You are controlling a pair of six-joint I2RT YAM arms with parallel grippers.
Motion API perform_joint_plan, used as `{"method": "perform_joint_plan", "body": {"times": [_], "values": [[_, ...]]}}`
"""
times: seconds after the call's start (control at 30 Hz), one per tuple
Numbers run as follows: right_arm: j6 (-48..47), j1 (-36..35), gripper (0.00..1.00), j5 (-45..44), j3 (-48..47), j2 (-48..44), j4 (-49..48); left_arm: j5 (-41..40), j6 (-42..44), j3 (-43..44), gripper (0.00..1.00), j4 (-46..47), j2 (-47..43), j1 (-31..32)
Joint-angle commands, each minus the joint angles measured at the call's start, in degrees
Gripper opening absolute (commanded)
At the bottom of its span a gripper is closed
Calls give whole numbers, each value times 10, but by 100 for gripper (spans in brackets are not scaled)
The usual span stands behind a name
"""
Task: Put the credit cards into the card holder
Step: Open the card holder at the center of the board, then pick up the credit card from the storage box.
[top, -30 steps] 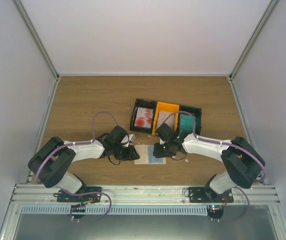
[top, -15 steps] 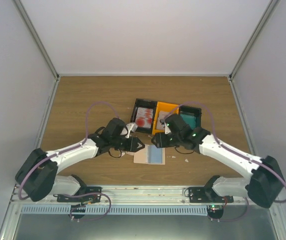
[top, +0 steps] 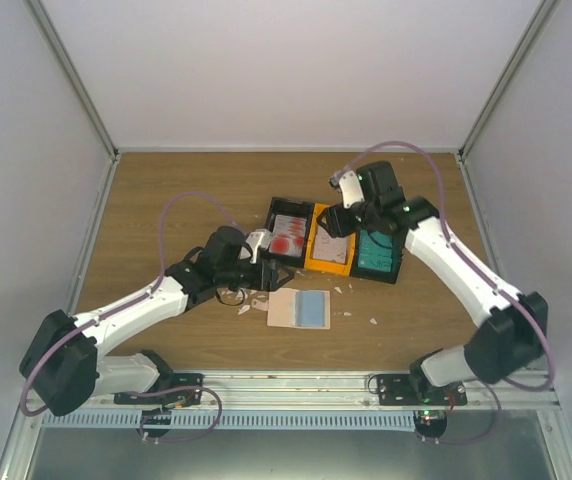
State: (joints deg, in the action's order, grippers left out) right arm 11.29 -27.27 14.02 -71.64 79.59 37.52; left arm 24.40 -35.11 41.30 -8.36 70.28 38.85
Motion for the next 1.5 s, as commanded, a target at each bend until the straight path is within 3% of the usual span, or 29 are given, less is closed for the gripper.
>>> {"method": "perform_joint_plan", "body": {"times": [0.0, 0.2, 0.37, 0.63, 1.03, 1.27, 1.47], "values": [[-191, 14, 60, 11, -62, 83, 56, -55, -18, 24, 64, 19, 5, 1], [-297, 20, 60, -39, -124, 201, 119, -92, -27, 37, 61, 36, 53, 1], [-320, 45, 53, -35, -128, 265, 124, -115, -27, 47, 58, 50, 100, -2], [-340, 46, 56, -13, -161, 356, 136, -166, -33, 74, 41, 43, 184, -10], [-338, 47, 55, -33, -166, 408, 135, -165, -38, 111, 30, 60, 263, -14], [-338, 46, 38, 5, -166, 412, 147, -189, -40, 126, 27, 65, 288, -15], [-335, 46, 35, 32, -160, 389, 153, -187, -40, 136, 26, 68, 309, -18]]}}
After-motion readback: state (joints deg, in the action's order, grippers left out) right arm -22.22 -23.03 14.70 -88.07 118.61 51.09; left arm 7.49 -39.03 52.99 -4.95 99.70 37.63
